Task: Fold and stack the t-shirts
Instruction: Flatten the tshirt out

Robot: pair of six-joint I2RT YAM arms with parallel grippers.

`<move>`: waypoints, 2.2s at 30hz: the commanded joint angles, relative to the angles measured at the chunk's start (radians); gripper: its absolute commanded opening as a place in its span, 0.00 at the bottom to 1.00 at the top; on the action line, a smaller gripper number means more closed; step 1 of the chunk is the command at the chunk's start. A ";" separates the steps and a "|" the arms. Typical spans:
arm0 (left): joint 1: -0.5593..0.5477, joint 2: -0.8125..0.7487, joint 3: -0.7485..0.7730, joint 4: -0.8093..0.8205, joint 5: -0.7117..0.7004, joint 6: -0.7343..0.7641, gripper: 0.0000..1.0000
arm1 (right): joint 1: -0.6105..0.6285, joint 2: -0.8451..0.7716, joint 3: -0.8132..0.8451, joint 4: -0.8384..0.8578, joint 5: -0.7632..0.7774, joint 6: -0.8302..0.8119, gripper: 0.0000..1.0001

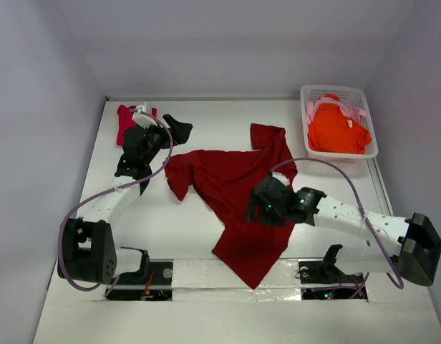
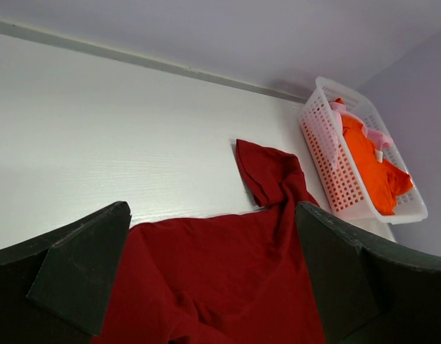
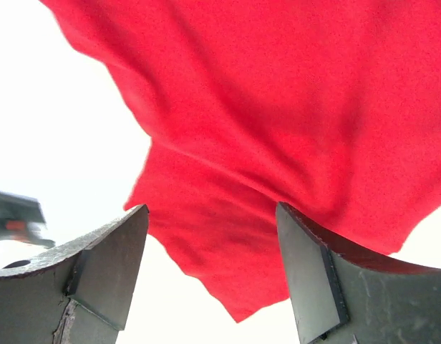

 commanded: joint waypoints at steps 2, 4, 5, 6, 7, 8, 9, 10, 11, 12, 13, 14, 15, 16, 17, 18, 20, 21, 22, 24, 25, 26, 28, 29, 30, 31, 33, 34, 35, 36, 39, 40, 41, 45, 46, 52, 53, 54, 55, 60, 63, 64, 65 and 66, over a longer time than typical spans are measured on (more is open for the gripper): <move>0.003 -0.036 -0.005 0.023 0.012 0.014 0.99 | 0.011 0.073 0.196 0.021 0.109 -0.094 0.77; 0.003 -0.036 -0.008 0.025 0.010 0.015 0.99 | 0.011 0.111 0.227 0.063 0.077 -0.120 0.77; 0.003 -0.034 -0.010 0.025 0.012 0.015 0.99 | 0.021 0.133 0.242 0.096 0.073 -0.148 0.77; 0.003 -0.031 -0.010 0.023 0.012 0.017 0.99 | 0.021 0.176 0.275 0.110 0.072 -0.159 0.77; 0.003 -0.028 -0.011 0.025 0.010 0.018 0.99 | 0.021 0.197 0.291 0.126 0.066 -0.171 0.77; 0.003 -0.024 -0.013 0.028 0.010 0.018 0.99 | 0.021 0.219 0.303 0.158 0.057 -0.192 0.77; 0.003 -0.016 -0.014 0.026 0.010 0.018 0.99 | 0.032 0.258 0.323 0.176 0.028 -0.197 0.77; 0.003 -0.013 -0.014 0.029 0.009 0.018 0.99 | 0.044 0.276 0.329 0.195 0.012 -0.200 0.77; 0.003 -0.007 -0.014 0.032 0.009 0.018 0.99 | 0.054 0.292 0.334 0.224 -0.002 -0.202 0.77; 0.003 0.005 -0.013 0.041 0.009 0.014 0.99 | 0.075 0.308 0.340 0.238 -0.026 -0.199 0.77; 0.003 0.013 -0.010 0.045 0.013 0.012 0.99 | 0.087 0.335 0.343 0.249 -0.034 -0.193 0.77; 0.003 0.024 -0.004 0.051 0.018 0.009 0.99 | 0.101 0.348 0.345 0.268 -0.040 -0.188 0.77; 0.003 0.044 0.000 0.069 0.027 -0.002 0.99 | 0.113 0.358 0.348 0.272 -0.045 -0.182 0.77; 0.003 0.056 0.004 0.078 0.039 -0.008 0.99 | 0.135 0.386 0.359 0.273 -0.043 -0.177 0.77; 0.003 0.099 0.021 0.110 0.064 -0.026 0.99 | 0.165 0.417 0.371 0.276 -0.043 -0.162 0.77; 0.003 0.099 0.021 0.111 0.065 -0.026 0.99 | 0.175 0.424 0.371 0.276 -0.043 -0.159 0.77; 0.003 0.122 0.029 0.124 0.070 -0.029 0.99 | 0.190 0.437 0.369 0.295 -0.054 -0.153 0.77; 0.003 0.127 0.032 0.124 0.073 -0.029 0.99 | 0.190 0.443 0.368 0.301 -0.059 -0.148 0.77; 0.003 0.130 0.032 0.126 0.075 -0.029 0.99 | 0.202 0.454 0.365 0.314 -0.063 -0.142 0.77; 0.003 0.136 0.030 0.134 0.079 -0.029 0.99 | 0.213 0.463 0.362 0.324 -0.077 -0.136 0.77; 0.003 0.137 0.030 0.134 0.079 -0.026 0.99 | 0.222 0.469 0.362 0.330 -0.078 -0.134 0.77; 0.003 0.142 0.030 0.137 0.079 -0.025 0.99 | 0.222 0.469 0.363 0.328 -0.082 -0.133 0.77; 0.003 0.151 0.030 0.147 0.090 -0.023 0.99 | 0.222 0.469 0.366 0.318 -0.074 -0.134 0.77; 0.003 0.165 0.033 0.155 0.095 -0.023 0.99 | 0.222 0.463 0.374 0.306 -0.047 -0.136 0.77; 0.003 0.173 0.035 0.157 0.107 -0.026 0.99 | 0.222 0.457 0.382 0.289 -0.030 -0.137 0.77; 0.003 0.182 0.041 0.163 0.113 -0.028 0.99 | 0.222 0.452 0.392 0.243 -0.007 -0.143 0.77; 0.003 0.208 0.047 0.183 0.134 -0.031 0.99 | 0.222 0.426 0.423 0.188 0.067 -0.142 0.78; 0.003 0.217 0.056 0.192 0.142 -0.031 0.99 | 0.222 0.415 0.426 0.142 0.090 -0.131 0.78; 0.003 0.238 0.062 0.210 0.148 -0.031 0.99 | 0.222 0.400 0.428 0.128 0.118 -0.124 0.78; 0.003 0.254 0.070 0.212 0.162 -0.031 0.99 | 0.222 0.362 0.414 0.123 0.125 -0.115 0.79; 0.003 0.318 0.119 0.204 0.197 -0.043 0.99 | 0.222 0.299 0.373 0.109 0.147 -0.067 0.78; 0.003 0.329 0.128 0.210 0.205 -0.051 0.99 | 0.222 0.252 0.342 0.095 0.156 -0.036 0.78; 0.003 0.346 0.132 0.222 0.213 -0.058 0.99 | 0.222 0.228 0.325 0.088 0.171 -0.023 0.78; 0.003 0.363 0.130 0.229 0.211 -0.072 0.99 | 0.222 0.122 0.257 0.048 0.201 0.048 0.77; 0.003 0.369 0.138 0.224 0.214 -0.074 0.99 | 0.222 0.104 0.245 0.036 0.207 0.069 0.77; -0.009 0.441 0.199 0.219 0.292 -0.091 0.99 | 0.222 0.085 0.265 0.031 0.256 0.067 0.76; -0.009 0.449 0.222 0.218 0.302 -0.094 0.99 | 0.222 0.102 0.280 0.020 0.262 0.053 0.76; -0.023 0.458 0.236 0.215 0.312 -0.094 0.99 | 0.222 0.140 0.335 -0.027 0.306 0.024 0.76; -0.038 0.458 0.237 0.215 0.312 -0.094 0.99 | 0.212 0.160 0.372 -0.056 0.332 0.002 0.76; -0.092 0.418 0.214 0.186 0.294 -0.068 0.99 | 0.063 0.164 0.541 -0.135 0.449 -0.148 0.76; -0.118 0.404 0.182 0.199 0.285 -0.069 0.99 | -0.119 0.087 0.534 0.018 0.341 -0.300 0.76; -0.130 0.401 0.176 0.204 0.283 -0.071 0.99 | -0.190 0.082 0.535 0.070 0.327 -0.327 0.76; -0.130 0.398 0.165 0.210 0.285 -0.074 0.99 | -0.219 0.101 0.555 0.084 0.323 -0.372 0.76; -0.141 0.398 0.162 0.213 0.277 -0.074 0.99 | -0.248 0.122 0.573 0.091 0.313 -0.393 0.76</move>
